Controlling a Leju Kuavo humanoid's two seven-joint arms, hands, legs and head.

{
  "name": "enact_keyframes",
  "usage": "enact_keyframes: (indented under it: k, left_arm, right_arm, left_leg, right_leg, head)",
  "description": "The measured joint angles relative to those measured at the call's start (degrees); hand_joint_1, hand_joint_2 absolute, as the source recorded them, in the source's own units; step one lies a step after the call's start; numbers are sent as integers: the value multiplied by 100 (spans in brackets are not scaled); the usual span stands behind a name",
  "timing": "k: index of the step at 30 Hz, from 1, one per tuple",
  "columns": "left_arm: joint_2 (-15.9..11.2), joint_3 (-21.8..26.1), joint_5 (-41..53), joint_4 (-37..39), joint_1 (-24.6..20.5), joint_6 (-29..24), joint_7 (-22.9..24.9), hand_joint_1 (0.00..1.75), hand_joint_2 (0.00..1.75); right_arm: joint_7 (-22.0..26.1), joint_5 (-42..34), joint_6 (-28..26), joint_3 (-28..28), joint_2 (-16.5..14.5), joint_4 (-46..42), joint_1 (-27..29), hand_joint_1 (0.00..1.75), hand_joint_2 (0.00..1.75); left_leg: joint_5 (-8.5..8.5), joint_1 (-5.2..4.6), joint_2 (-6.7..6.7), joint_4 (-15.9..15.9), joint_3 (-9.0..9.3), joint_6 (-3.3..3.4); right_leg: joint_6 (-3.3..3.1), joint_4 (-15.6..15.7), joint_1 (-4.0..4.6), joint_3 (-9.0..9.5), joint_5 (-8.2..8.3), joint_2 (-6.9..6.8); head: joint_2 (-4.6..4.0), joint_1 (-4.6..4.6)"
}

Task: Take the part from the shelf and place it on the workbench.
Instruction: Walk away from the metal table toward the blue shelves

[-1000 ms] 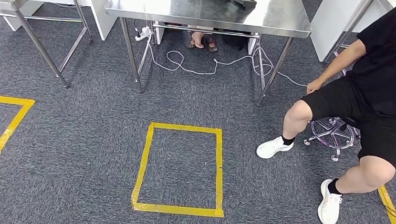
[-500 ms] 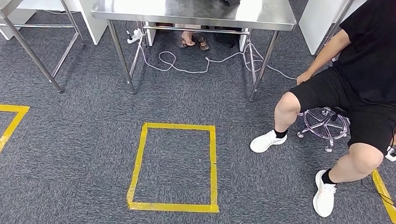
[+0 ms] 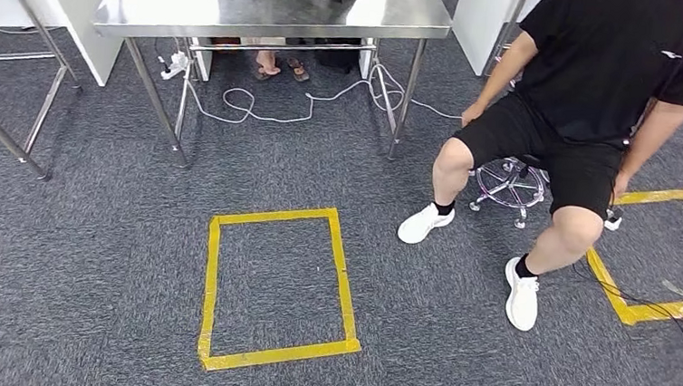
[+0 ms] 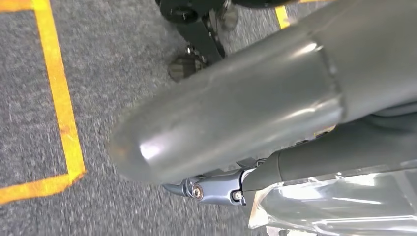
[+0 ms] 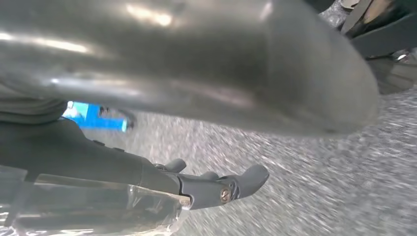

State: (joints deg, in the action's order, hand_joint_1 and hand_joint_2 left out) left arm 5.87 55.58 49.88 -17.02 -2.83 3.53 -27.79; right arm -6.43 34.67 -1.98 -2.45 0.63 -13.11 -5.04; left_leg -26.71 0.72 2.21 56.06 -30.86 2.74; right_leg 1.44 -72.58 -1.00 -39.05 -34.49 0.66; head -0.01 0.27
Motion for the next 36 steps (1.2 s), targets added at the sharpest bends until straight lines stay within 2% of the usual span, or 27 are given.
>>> enact_keyframes:
  k: [1,2,4,6,8,9,10,11,13,14,15,16,17,18,20,21,22,24,25,26,28,30,31,32,34,35,36]
  left_arm:
    - [-1,0,0,5,-1,0,1,0,0]
    - [-2,-1,0,10,-3,0,1,0,0]
    - [-2,-7,-1,20,-10,2,0,0,0]
    - [-3,-28,-3,27,-20,2,-3,0,0]
    - [-3,-55,-10,32,-34,-5,-6,0,0]
    - [-3,-64,-20,33,-41,-15,-6,0,0]
    - [-2,-72,-30,34,-43,-26,-6,0,0]
    - [-2,-78,-42,37,-38,-37,-5,0,0]
    - [-5,-81,-60,43,-12,-49,-4,0,0]
    - [-7,-82,-67,46,1,-52,-4,0,0]
    - [-9,-82,-72,49,9,-54,-4,0,0]
    - [-10,-84,-76,51,13,-54,-4,0,0]
    - [-11,-85,-81,53,13,-54,-4,0,0]
    - [-11,-86,-87,54,12,-55,-4,0,0]
    - [-14,-87,-99,55,12,-60,-4,0,0]
    - [-14,-88,-102,57,15,-64,-2,0,0]
    - [-14,-89,-103,60,18,-70,4,0,0]
    - [-3,-91,-102,67,21,-94,32,0,0]
    - [4,-92,-102,71,21,-108,55,0,0]
    - [9,-93,-99,76,23,-120,80,0,0]
    - [9,-93,-94,92,53,-134,127,0,0]
    - [5,-93,-92,106,89,-142,157,0,0]
    - [4,-93,-92,111,95,-150,166,0,0]
    - [4,-93,-90,119,93,-160,177,0,0]
    - [4,-94,-81,137,82,-185,213,0,0]
    - [4,-95,-75,144,78,-201,243,0,0]
    - [4,-95,-69,149,73,-216,284,0,0]
  right_arm:
    - [0,0,-1,0,3,4,14,0,0]
    - [1,1,-2,0,8,9,26,0,0]
    - [12,4,-3,0,20,11,26,0,0]
    - [39,10,-3,0,31,11,14,0,0]
    - [56,17,-3,0,42,16,24,0,0]
    - [56,23,-3,0,40,20,35,0,0]
    - [53,28,-3,0,41,23,41,0,0]
    - [48,35,-3,0,38,25,43,0,0]
    - [35,48,-3,0,30,26,40,0,0]
    - [28,54,-3,0,23,28,41,0,0]
    - [24,57,-3,0,16,33,48,0,0]
    - [19,59,-3,0,10,38,59,0,0]
    - [17,61,-4,0,5,42,68,0,0]
    - [17,62,-4,0,-2,45,72,0,0]
    - [19,66,-6,0,-13,45,60,0,0]
    - [23,67,-7,0,-17,45,50,0,0]
    - [29,68,-9,0,-17,46,48,0,0]
    - [47,69,-13,0,-8,54,73,0,0]
    - [57,68,-16,0,-5,60,94,0,0]
    - [67,67,-19,0,-4,66,108,0,0]
    - [87,64,-24,0,-8,73,119,0,0]
    - [107,61,-25,0,-9,75,128,0,0]
    - [112,61,-26,0,-9,77,139,0,0]
    - [116,63,-27,0,-7,80,154,0,0]
    - [117,77,-28,0,-2,84,167,0,0]
    - [114,92,-27,0,-1,85,157,0,0]
    - [104,111,-19,0,-3,85,141,0,0]
  left_leg:
    - [3,-4,75,4,-7,-1]
    - [5,-5,147,8,-8,-5]
    - [-2,-23,277,30,-1,-32]
    - [-16,-49,383,52,16,-88]
    - [-12,-46,478,51,37,-158]
    - [-31,-27,448,70,33,-200]
    - [-105,-6,341,144,4,-240]
    - [-255,14,186,326,-70,-275]
    - [-685,39,-122,1006,-346,-317]
    - [-854,41,-182,1377,-498,-328]
    - [-921,42,-204,1619,-594,-336]
    - [-869,44,-213,1654,-597,-336]
    - [-717,49,-227,1473,-500,-329]
    - [-510,56,-284,1125,-323,-314]
    - [-243,76,-546,421,15,-274]
    - [-201,75,-642,224,100,-257]
    - [-211,63,-678,149,122,-235]
    - [-170,47,-543,103,114,-159]
    - [-137,47,-473,66,114,-107]
    - [-103,53,-395,28,112,-59]
    - [-69,34,-218,-7,96,-7]
    - [-65,7,-25,-1,73,2]
    - [-65,-1,60,1,67,2]
    - [-65,-3,137,3,65,1]
    - [-71,-10,272,6,82,-15]
    - [-83,-25,332,11,93,-40]
    - [-93,-40,386,15,108,-72]
  right_leg:
    - [47,50,-4,60,43,-15]
    - [101,338,-8,247,162,-54]
    - [160,1187,-4,746,445,-275]
    - [111,1636,24,967,590,-426]
    - [24,1668,44,934,631,-345]
    - [-20,1679,19,938,655,-289]
    - [-68,1690,-7,940,687,-235]
    - [-118,1701,-33,941,722,-180]
    - [-181,1699,-40,914,767,-66]
    - [-193,1692,-29,895,779,-2]
    - [-197,1682,-21,880,784,67]
    - [-198,1668,-16,870,789,139]
    - [-194,1653,-16,866,791,215]
    - [-189,1639,-16,864,793,291]
    - [-155,1610,5,836,803,433]
    - [-120,1602,14,802,818,495]
    - [-75,1602,16,761,840,559]
    - [19,1617,15,666,886,655]
    - [43,1575,21,618,865,597]
    - [42,1435,37,531,780,468]
    - [-3,786,40,228,437,138]
    - [-7,79,26,-78,150,12]
    - [25,-21,18,-93,130,-7]
    - [73,130,14,28,200,-34]
    - [146,954,6,529,456,-226]
    - [149,1336,23,749,572,-349]
    - [122,1574,40,870,644,-434]
  head:
    - [0,2]
    - [0,3]
    - [1,2]
    - [1,-16]
    - [0,-29]
    - [1,-30]
    - [0,-33]
    - [-1,-37]
    - [-1,-44]
    - [0,-44]
    - [1,-44]
    - [1,-45]
    - [1,-45]
    - [0,-46]
    - [-1,-41]
    - [0,-39]
    - [1,-37]
    - [0,-38]
    - [-1,-34]
    - [-1,-18]
    - [0,13]
    - [1,26]
    - [1,26]
    - [1,28]
    - [0,32]
    - [-1,33]
    - [-1,27]
